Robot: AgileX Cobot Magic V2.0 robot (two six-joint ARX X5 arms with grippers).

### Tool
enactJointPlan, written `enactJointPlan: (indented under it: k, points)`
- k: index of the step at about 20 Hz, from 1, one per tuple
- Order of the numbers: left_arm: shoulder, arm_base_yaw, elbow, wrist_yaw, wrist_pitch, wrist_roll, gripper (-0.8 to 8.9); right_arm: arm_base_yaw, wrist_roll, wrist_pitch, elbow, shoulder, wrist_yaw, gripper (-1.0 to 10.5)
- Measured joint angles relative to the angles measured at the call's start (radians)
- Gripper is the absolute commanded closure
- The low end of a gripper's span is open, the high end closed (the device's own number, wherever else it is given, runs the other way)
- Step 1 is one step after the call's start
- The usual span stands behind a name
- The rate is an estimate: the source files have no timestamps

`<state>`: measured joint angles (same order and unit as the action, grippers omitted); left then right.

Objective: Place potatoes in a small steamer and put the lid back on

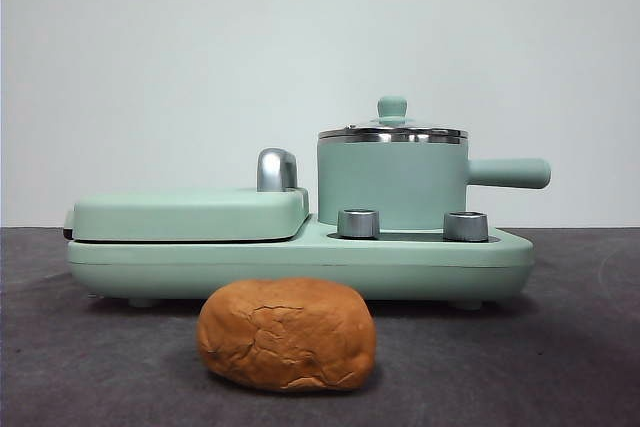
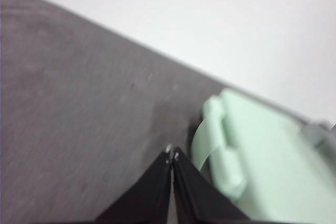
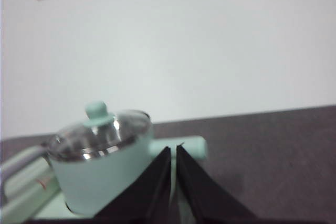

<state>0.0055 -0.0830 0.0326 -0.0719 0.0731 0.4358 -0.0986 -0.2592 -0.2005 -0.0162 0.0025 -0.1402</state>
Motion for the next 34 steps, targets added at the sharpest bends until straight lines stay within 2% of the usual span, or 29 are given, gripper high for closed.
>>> enactJointPlan:
  k: [4,7,10,13,18,24,31,34]
  points:
    - [0.0,0.0,0.0,0.011,-0.083,0.018,8.07,0.0,-0.05,-0.043,0.0,0.0,-0.064,9.3]
    - [0.0,0.0,0.008,0.067,-0.094,0.025,8.07,0.0,-0.094,-0.054,-0.001,0.0,-0.053,9.3]
    - [0.007,0.0,0.048,0.1,-0.092,0.026,8.06,0.0,-0.139,0.015,-0.014,0.0,-0.036,9.3]
    - [0.027,0.0,0.116,0.103,-0.08,0.026,8.05,0.0,-0.148,0.114,-0.061,0.008,-0.04,9.3]
    - [0.105,0.0,0.239,0.121,0.033,0.021,8.05,0.0,-0.136,0.264,-0.164,0.067,-0.077,9.3]
    - [0.249,0.0,0.396,0.224,0.147,-0.068,8.05,0.0,-0.045,0.38,-0.318,0.192,-0.121,9.3]
    - [0.456,-0.002,0.523,0.413,0.226,-0.222,8.05,0.0,0.169,0.554,-0.48,0.367,-0.153,9.3]
    - [0.546,-0.017,0.564,0.455,0.235,-0.288,8.05,0.0,0.274,0.618,-0.531,0.434,-0.177,9.3]
